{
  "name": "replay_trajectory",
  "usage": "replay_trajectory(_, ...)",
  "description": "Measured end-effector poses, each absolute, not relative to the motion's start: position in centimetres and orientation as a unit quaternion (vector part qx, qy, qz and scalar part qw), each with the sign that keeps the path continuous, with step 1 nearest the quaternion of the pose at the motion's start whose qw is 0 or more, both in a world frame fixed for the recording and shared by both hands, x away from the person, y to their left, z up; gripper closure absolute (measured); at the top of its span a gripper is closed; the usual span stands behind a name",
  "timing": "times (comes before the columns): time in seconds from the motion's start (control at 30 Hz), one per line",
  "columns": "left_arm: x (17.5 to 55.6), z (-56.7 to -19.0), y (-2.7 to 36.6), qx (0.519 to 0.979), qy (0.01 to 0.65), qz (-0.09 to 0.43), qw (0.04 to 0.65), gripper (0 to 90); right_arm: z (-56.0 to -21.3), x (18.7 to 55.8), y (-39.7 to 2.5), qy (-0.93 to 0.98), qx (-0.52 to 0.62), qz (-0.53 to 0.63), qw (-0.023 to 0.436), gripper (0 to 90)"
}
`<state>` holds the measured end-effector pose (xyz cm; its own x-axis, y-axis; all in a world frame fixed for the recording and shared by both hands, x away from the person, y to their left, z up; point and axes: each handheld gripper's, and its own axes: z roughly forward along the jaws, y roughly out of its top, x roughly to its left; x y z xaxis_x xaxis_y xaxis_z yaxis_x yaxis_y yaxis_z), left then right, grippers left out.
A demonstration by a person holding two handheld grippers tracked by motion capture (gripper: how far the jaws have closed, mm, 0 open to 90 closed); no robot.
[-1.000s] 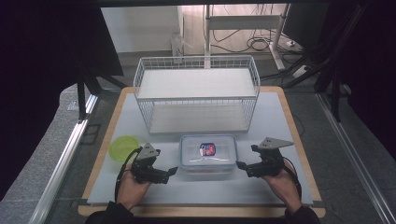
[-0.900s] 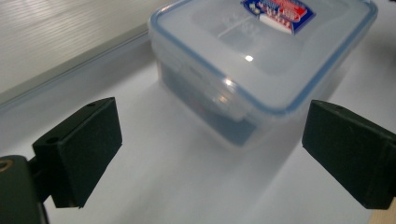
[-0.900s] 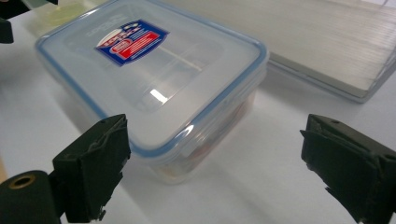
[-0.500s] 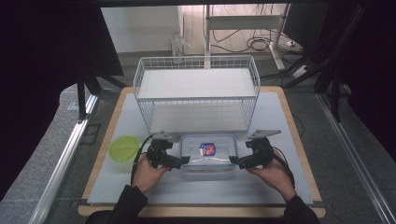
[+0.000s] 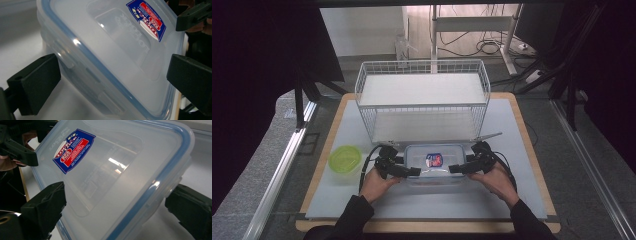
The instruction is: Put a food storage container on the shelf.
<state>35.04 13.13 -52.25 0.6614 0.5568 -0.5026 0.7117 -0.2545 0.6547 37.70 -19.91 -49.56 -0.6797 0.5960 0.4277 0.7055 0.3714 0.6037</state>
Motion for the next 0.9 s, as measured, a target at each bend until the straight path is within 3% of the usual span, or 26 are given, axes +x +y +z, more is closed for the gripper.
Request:
replay_trajectory(0.23, 33.4, -51.4, 13.2, 0.803, 0.393, -0.061, 0.445, 5.4, -49.1, 36.8, -20.9, -0.824, -0.391, -0.402, 0.077, 18.0)
replay_trajectory(0.37, 32.3, -51.1, 13.9, 0.804, 0.379, -0.044, 0.456, 15.0, -49.0, 35.8, -21.5, -0.826, -0.38, -0.41, 0.073, 24.4)
replay_trajectory(0.57, 30.7, -50.7, 15.0, 0.794, 0.373, -0.032, 0.478, 35.6, -48.4, 34.7, -22.9, -0.804, -0.387, -0.446, 0.07, 44.7)
replay_trajectory(0.9, 30.6, -50.7, 15.5, 0.764, 0.392, -0.046, 0.511, 47.9, -48.2, 33.1, -23.7, -0.782, -0.408, -0.466, 0.071, 53.8)
